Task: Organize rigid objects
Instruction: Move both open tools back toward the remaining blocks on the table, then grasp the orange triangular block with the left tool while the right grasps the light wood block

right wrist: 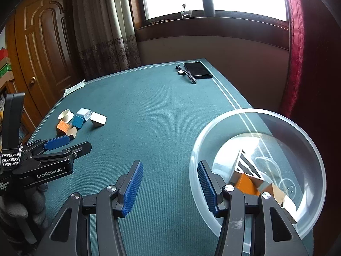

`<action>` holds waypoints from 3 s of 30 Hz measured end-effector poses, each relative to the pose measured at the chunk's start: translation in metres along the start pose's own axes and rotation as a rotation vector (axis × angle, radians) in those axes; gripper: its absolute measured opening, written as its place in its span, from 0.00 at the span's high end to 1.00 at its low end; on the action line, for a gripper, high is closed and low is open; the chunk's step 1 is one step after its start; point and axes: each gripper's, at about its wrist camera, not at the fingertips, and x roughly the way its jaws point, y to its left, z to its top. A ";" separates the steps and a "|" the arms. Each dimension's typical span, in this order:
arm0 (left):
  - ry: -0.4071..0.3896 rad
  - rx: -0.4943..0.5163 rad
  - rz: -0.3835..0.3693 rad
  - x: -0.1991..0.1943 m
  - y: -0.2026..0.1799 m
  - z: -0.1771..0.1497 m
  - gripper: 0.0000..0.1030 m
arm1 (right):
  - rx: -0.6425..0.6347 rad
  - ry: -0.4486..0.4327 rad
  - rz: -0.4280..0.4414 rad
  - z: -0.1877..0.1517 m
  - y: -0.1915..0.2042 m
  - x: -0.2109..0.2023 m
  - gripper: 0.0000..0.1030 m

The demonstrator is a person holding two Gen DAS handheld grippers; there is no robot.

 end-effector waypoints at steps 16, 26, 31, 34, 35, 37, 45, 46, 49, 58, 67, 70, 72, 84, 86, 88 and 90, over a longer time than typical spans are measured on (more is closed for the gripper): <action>0.001 -0.080 0.077 0.000 0.057 -0.003 0.28 | -0.133 0.084 0.048 0.022 0.064 0.052 0.45; 0.013 -0.122 0.119 0.004 0.088 -0.006 0.28 | -0.165 0.116 0.073 0.029 0.088 0.081 0.45; 0.019 -0.137 0.140 0.007 0.102 -0.006 0.28 | -0.179 0.130 0.076 0.031 0.097 0.093 0.45; 0.025 -0.144 0.154 0.009 0.110 -0.007 0.28 | -0.186 0.131 0.073 0.032 0.099 0.097 0.45; 0.027 -0.145 0.159 0.010 0.112 -0.006 0.28 | -0.190 0.132 0.072 0.032 0.101 0.099 0.45; 0.029 -0.149 0.168 0.011 0.118 -0.006 0.28 | -0.197 0.136 0.070 0.033 0.103 0.104 0.45; 0.039 -0.187 0.213 0.017 0.149 -0.002 0.28 | -0.203 0.146 0.064 0.043 0.107 0.122 0.45; 0.040 -0.191 0.218 0.017 0.153 -0.001 0.28 | -0.205 0.146 0.063 0.044 0.108 0.124 0.45; 0.043 -0.195 0.232 0.020 0.163 0.002 0.28 | -0.212 0.145 0.070 0.048 0.112 0.129 0.45; 0.073 -0.155 0.252 0.038 0.176 0.012 0.28 | -0.266 0.146 0.092 0.058 0.126 0.142 0.43; 0.072 -0.117 0.219 0.054 0.175 0.027 0.28 | -0.297 0.149 0.107 0.063 0.136 0.150 0.38; 0.070 -0.117 0.204 0.058 0.175 0.031 0.28 | -0.317 0.148 0.116 0.068 0.142 0.156 0.38; 0.068 -0.115 0.198 0.060 0.174 0.032 0.28 | -0.322 0.147 0.118 0.070 0.144 0.158 0.38; 0.052 -0.077 0.135 0.060 0.164 0.032 0.53 | -0.420 0.138 0.196 0.082 0.167 0.174 0.38; 0.051 -0.081 0.129 0.060 0.164 0.032 0.54 | -0.431 0.142 0.218 0.081 0.167 0.173 0.39; 0.051 -0.084 0.124 0.059 0.164 0.031 0.54 | -0.433 0.144 0.224 0.080 0.167 0.172 0.42; 0.051 -0.085 0.119 0.058 0.164 0.030 0.54 | -0.439 0.146 0.229 0.079 0.167 0.171 0.43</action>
